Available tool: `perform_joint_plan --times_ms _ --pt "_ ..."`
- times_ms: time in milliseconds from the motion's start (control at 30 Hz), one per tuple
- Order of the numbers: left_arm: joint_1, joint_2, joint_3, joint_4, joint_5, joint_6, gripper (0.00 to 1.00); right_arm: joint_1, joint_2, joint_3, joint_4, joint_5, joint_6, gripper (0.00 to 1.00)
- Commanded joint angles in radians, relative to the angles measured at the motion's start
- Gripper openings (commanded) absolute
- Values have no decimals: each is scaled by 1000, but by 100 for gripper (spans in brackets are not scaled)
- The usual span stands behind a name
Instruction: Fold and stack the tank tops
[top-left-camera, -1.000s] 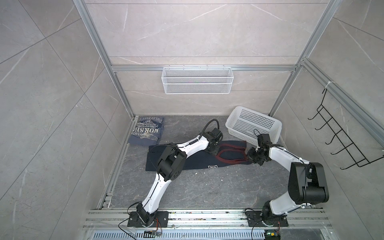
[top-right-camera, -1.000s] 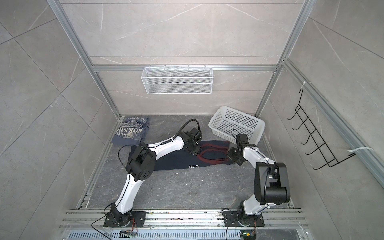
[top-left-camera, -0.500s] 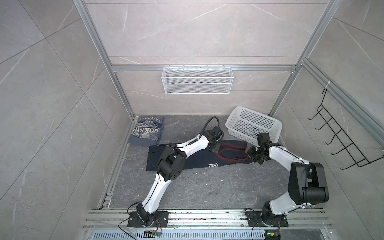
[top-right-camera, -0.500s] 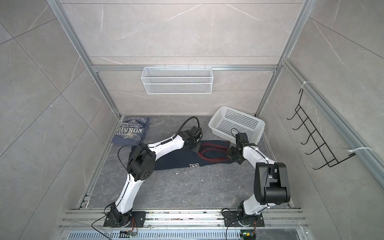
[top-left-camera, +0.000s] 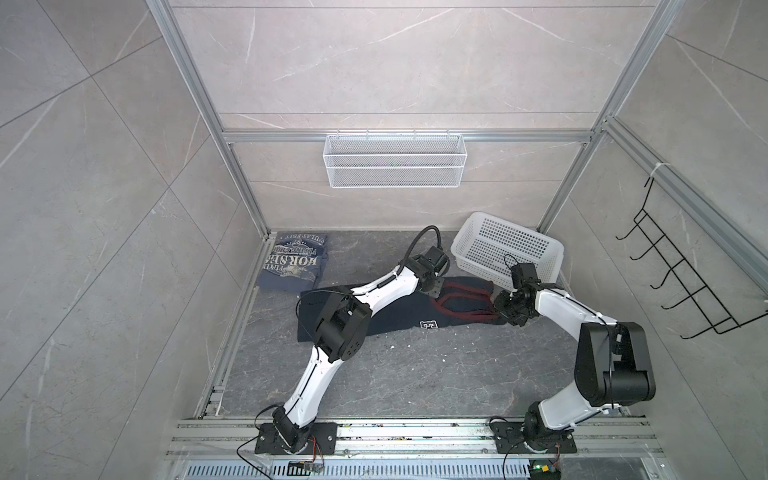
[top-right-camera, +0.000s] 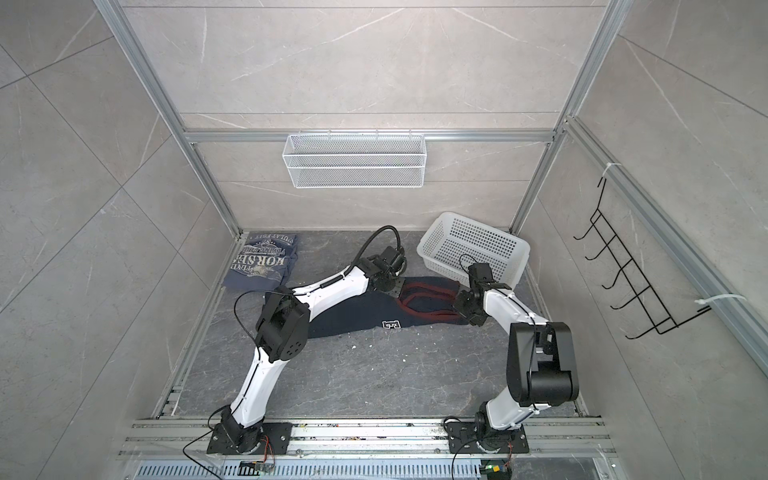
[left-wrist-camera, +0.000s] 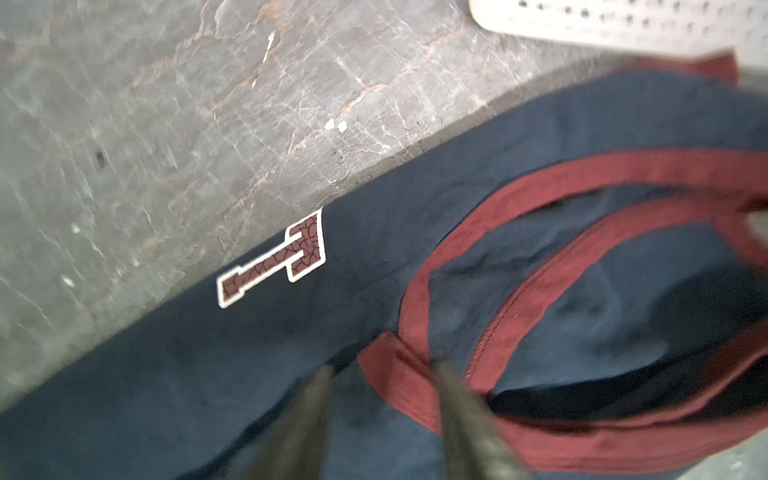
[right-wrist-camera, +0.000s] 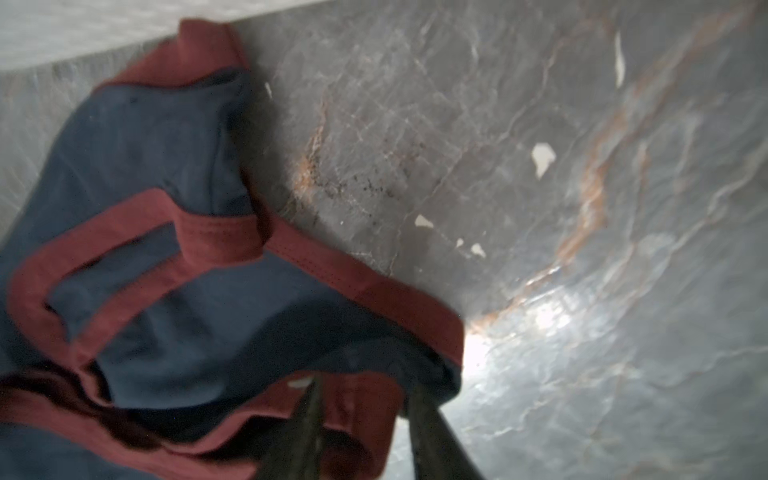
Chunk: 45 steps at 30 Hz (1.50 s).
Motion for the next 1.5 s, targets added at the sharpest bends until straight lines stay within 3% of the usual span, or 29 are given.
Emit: perform_joint_plan --times_ms 0,133,300,467,633,933,1133,1300,1467 --pt "3 -65 32 -70 -24 4 67 12 -81 36 -71 85 -25 49" --pt "21 -205 -46 -121 -83 -29 77 51 -176 55 -129 151 -63 59" --pt "141 -480 -391 -36 -49 -120 80 208 -231 81 -177 204 -66 66" --pt "325 -651 -673 20 13 -138 80 331 -113 126 -144 141 -37 67" --pt "434 -684 -832 66 63 -162 80 429 54 210 -118 127 -17 67" --pt "432 -617 -970 126 99 -272 79 469 313 358 -135 149 -33 67" --pt "371 -663 -1103 107 98 -316 79 489 428 438 -154 152 -81 66" --pt "259 -722 -1221 87 99 -409 79 544 489 491 -162 138 -103 66" --pt "103 -833 -1324 43 77 -592 79 596 529 552 -158 128 -151 66"
